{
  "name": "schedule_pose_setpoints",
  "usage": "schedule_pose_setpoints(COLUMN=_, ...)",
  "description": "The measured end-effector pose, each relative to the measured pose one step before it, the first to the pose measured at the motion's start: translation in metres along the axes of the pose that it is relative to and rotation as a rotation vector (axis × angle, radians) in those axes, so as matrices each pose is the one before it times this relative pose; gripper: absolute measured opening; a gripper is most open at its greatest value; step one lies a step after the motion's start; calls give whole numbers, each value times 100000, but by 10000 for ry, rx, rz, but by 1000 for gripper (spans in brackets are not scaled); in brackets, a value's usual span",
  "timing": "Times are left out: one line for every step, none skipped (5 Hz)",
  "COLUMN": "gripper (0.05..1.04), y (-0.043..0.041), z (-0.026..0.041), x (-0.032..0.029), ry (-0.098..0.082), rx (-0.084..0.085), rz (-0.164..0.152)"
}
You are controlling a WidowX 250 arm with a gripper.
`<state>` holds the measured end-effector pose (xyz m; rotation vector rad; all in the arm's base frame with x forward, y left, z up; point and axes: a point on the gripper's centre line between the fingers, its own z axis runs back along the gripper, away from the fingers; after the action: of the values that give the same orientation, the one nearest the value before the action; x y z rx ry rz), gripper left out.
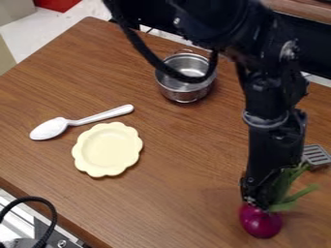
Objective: Put the onion in the pot
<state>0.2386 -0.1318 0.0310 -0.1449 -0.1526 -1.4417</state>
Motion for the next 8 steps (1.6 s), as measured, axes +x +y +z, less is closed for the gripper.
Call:
schedule_pose_setpoints(gripper=381, y=133, z=-1, x=48, ry=-169, rx=70, rz=23)
schedule_pose_setpoints(gripper=164, y=-533, z=-459, x=-211, ry=-185, rx=-99, rz=151)
schedule_pose_setpoints(gripper=67, y=-65, z=-53, x=-319, ry=-25, rx=34, rz=124)
schedule_pose_setpoints(gripper=54, y=54, z=965, x=-667, ry=45, rx=153, rz=188)
schedule_pose_setpoints(gripper=54, y=807, z=2198, x=-1289, ry=132, rx=527, rz=543)
schedule_pose_setpoints(gripper=54, y=1465, z=1737, x=-2409, ry=125, rx=458, rz=1034)
schedule_pose_setpoints(gripper=54, y=2158, z=1586, x=-2649, ry=-91, rx=327, rz=1041)
schedule_pose_setpoints(gripper=54, y=3623, z=1711, x=-2140, ry=-322, rx=802, rz=1156)
